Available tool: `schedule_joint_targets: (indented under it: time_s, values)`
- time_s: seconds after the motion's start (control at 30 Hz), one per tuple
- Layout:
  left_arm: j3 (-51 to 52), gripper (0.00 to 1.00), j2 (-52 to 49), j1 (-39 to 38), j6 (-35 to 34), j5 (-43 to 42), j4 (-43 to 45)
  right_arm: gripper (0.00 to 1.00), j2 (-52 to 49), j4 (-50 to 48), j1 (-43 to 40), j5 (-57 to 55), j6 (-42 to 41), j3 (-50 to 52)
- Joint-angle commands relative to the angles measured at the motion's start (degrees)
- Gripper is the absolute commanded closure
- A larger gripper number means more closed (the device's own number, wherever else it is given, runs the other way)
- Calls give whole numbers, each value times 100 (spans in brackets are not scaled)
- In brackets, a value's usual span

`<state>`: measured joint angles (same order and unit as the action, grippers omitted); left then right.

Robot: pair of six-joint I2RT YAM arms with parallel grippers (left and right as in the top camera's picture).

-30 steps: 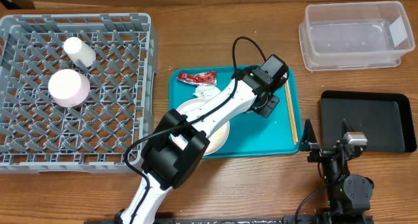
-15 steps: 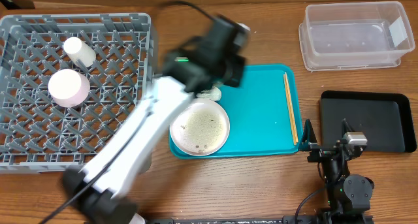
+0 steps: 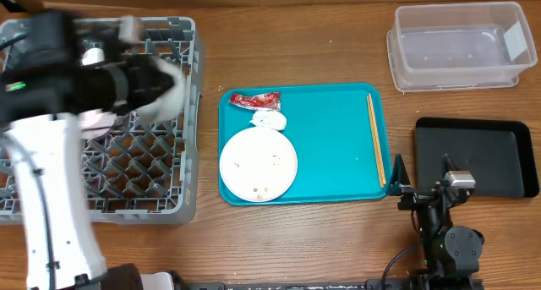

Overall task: Sort waste into correct bins and load items into the dishwasher
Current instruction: 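Grasp the white bowl rim and lift it off the tray, then carry the white bowl left and lower it into the rack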

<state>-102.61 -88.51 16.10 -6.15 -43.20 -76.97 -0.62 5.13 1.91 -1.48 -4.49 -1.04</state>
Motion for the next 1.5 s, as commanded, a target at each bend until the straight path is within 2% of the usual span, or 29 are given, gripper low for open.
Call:
schedule_joint_targets:
  time_s: [0.0,0.13,0.23,0.33,0.53,0.77,0.87,1.0,1.37,1.47]
  values:
    - [310,96,-24,1246,1021,-1768,-219,1,46,-37,-15,11,-24,59]
    - [951,96,-31,2378,1958,-2796,-214,0,46,-37,-15,11,-22,59]
    - [1744,96,-33,3010,2697,-4057,-61,0,46,-37,-15,11,-22,59]
    - [2551,96,-66,3364,2863,-4695,376,0,46,-37,-15,11,-22,59]
    - [3733,96,-490,3740,2822,-4739,1453,0,46,-37,-15,11,-22,59]
    - [3882,96,-1403,3801,2623,-4736,2031,0,46,-37,-15,11,-22,59]
    - [3882,96,-1670,3836,2369,-4736,2039,0,46,-37,-15,11,-22,59]
    - [3882,96,-1895,4168,2367,-4734,2050,0,46,-37,-17,11,-22,59]
    - [3882,96,-1897,4666,2249,-4734,1991,0,46,-37,-17,11,-22,59]
    - [3882,96,-1897,4666,1906,-4734,2006,0,46,-37,-15,11,-22,59]
